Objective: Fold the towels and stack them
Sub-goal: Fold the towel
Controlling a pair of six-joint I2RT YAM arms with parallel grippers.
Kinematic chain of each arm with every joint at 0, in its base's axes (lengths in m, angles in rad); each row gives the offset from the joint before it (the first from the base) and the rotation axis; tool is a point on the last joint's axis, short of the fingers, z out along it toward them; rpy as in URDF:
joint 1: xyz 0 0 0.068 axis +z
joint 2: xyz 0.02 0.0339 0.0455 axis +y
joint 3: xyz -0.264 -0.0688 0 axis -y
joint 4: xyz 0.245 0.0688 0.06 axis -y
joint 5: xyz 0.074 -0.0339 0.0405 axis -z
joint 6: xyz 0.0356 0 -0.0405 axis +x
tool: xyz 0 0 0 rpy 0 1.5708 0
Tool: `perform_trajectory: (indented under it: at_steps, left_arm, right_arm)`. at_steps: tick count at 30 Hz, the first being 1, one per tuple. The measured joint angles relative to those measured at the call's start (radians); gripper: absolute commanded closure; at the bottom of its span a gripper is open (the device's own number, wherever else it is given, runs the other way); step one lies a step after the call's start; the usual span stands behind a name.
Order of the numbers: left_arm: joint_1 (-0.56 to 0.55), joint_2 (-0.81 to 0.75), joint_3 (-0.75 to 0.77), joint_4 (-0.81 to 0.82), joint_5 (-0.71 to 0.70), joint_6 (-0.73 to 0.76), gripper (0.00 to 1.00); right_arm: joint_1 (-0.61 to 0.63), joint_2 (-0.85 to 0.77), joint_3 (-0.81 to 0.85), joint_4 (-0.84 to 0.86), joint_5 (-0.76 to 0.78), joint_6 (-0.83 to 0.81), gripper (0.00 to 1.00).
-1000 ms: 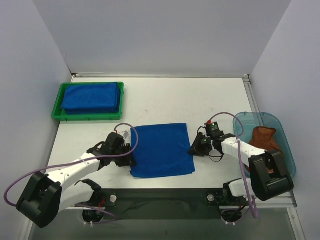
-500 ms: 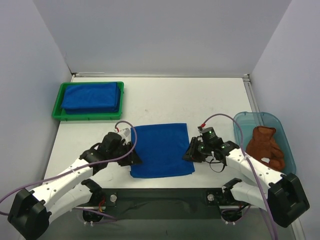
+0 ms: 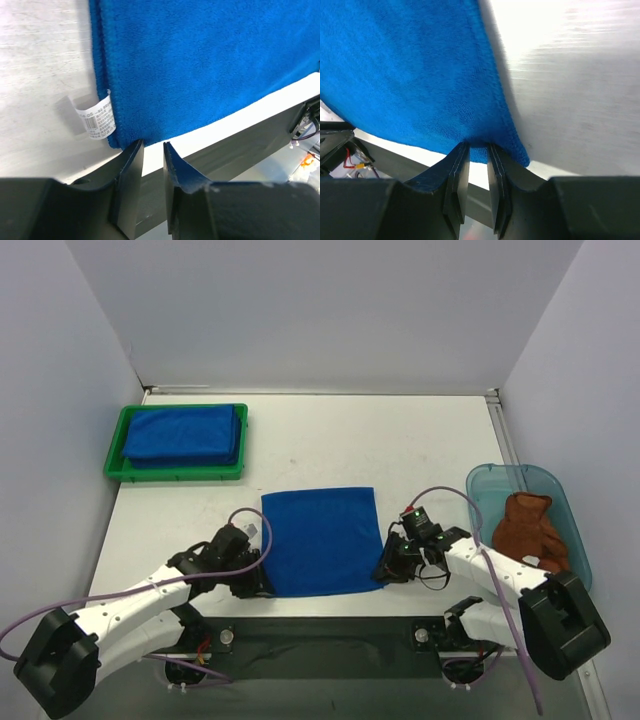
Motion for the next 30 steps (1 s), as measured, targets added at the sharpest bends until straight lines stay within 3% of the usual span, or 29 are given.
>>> perform_trajectory:
  at_steps: [7,10,16,19,23,30]
  left_arm:
    - [0.002,-0.032,0.01,-0.054,-0.035,-0.005,0.67]
    - [0.003,-0.045,0.03,-0.084,-0.053,-0.003,0.59]
    - [0.007,-0.039,0.169,-0.116,-0.114,0.019,0.54]
    - [0.03,0.02,0.274,-0.08,-0.153,0.06,0.54]
    - [0.119,0.182,0.358,0.087,-0.164,0.11,0.54]
    - [0.212,0.539,0.423,0.407,-0.157,0.148,0.57]
  right_arm:
    - [-0.043,-0.093,-0.008,-0.108,0.069,-0.036,0.76]
    - [-0.043,-0.126,0.001,-0.161,0.085,-0.058,0.76]
    - [-0.042,-0.143,0.177,-0.201,0.109,-0.136,0.75]
    - [-0.048,-0.082,0.304,-0.124,0.12,-0.172,0.73]
    - [-0.056,0.081,0.398,0.071,0.127,-0.174,0.67]
    - [-0.047,0.435,0.494,0.413,0.145,-0.134,0.46]
